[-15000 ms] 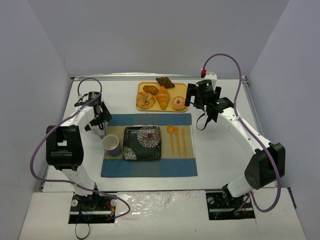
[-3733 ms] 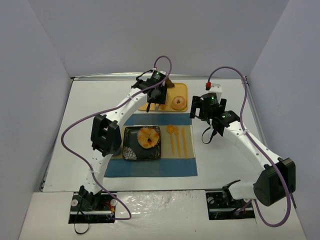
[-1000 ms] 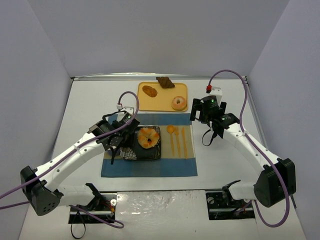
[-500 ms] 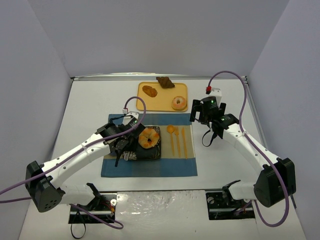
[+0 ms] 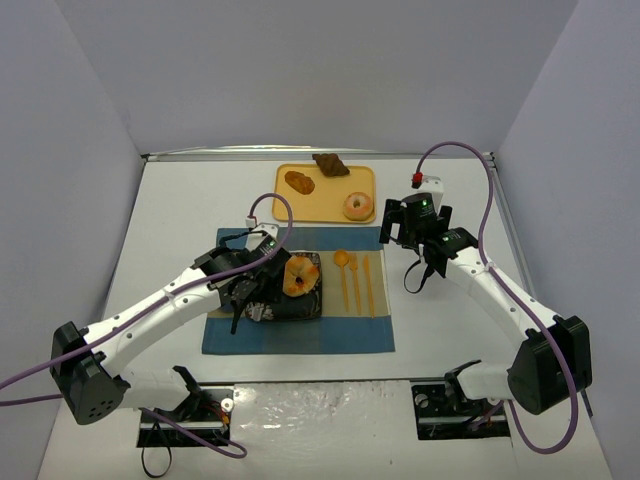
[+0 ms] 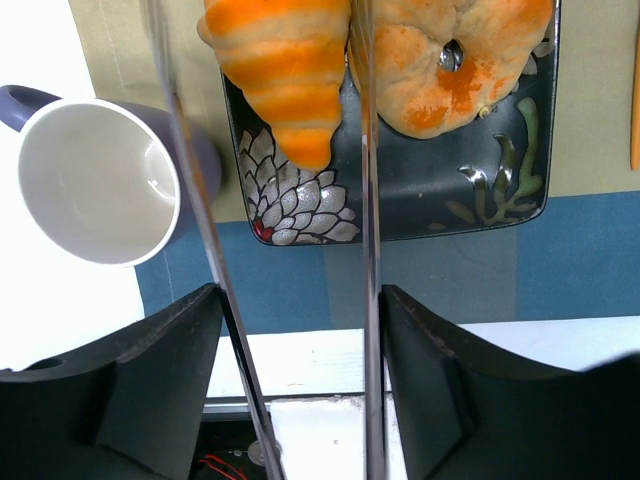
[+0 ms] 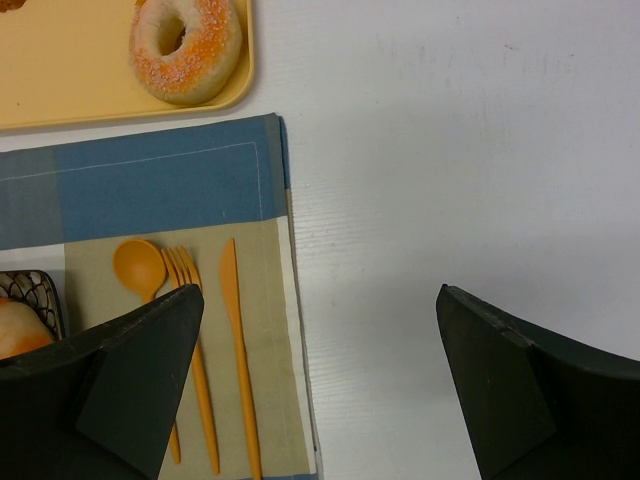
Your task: Place the bread
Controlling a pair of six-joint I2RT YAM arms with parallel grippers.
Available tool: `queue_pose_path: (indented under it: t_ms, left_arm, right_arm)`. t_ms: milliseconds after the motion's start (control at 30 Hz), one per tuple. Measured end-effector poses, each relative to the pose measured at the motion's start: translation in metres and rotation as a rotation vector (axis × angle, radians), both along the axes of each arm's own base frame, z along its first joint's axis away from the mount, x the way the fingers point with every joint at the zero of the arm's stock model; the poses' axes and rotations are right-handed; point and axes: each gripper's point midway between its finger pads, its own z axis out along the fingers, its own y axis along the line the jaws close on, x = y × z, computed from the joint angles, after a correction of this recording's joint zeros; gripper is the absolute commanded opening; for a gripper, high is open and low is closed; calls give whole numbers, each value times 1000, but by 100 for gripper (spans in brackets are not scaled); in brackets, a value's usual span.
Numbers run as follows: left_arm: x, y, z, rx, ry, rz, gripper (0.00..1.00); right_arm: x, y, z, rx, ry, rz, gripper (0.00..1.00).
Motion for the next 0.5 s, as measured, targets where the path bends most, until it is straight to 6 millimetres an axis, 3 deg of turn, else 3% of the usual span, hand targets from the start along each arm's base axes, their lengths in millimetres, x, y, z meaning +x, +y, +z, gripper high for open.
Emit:
queue_pose_path:
  t_ms: [333, 500]
  left_arm:
    - [-1, -1, 2, 6, -8, -8, 61]
    - [2, -4, 12, -9, -25, -7, 61]
  right_arm:
    - [0, 0, 0, 1, 0, 0, 100]
    - [0, 0, 0, 1, 0, 0, 100]
